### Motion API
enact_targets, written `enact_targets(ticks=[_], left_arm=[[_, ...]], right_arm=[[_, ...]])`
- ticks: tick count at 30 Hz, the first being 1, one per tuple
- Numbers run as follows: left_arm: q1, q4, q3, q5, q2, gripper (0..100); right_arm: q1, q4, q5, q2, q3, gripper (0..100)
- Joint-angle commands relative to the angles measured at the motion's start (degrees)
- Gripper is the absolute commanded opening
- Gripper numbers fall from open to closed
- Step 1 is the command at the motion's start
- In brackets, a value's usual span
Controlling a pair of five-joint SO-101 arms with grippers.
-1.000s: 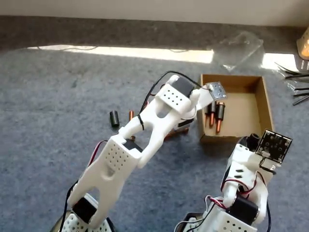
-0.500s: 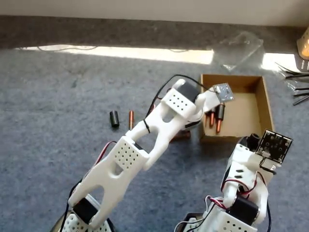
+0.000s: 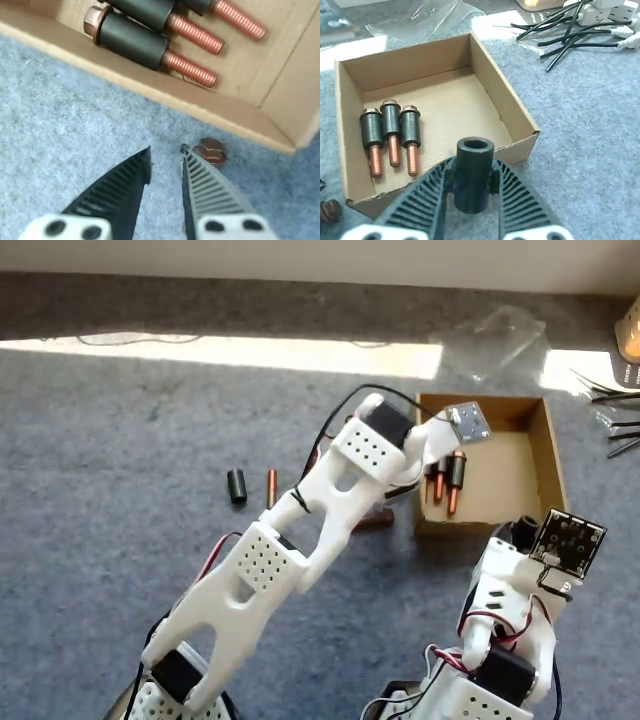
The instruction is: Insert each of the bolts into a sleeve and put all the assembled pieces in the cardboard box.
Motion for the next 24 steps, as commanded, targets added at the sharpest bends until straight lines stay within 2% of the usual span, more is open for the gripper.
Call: enact_targets(ticks=[1,6,16,24], left_arm=[[1.45,0.79,-2.33,4.13,-2.24,10],[1.36,0.97,0.57,4.75,-4.88,10],[3.47,0.53,20.18,4.57,-18.86,11],[3.74,-1.76,22.29,4.66,-15.78,11]], right_arm=[[0.31,-1.80,-0.18,-0.40,-0.57,0.5],[0.31,-1.80,-0.18,-0.40,-0.57,0.5],[0.31,-1.80,-0.18,-0.40,-0.57,0.5],[0.31,-1.80,-0.18,-0.40,-0.57,0.5]])
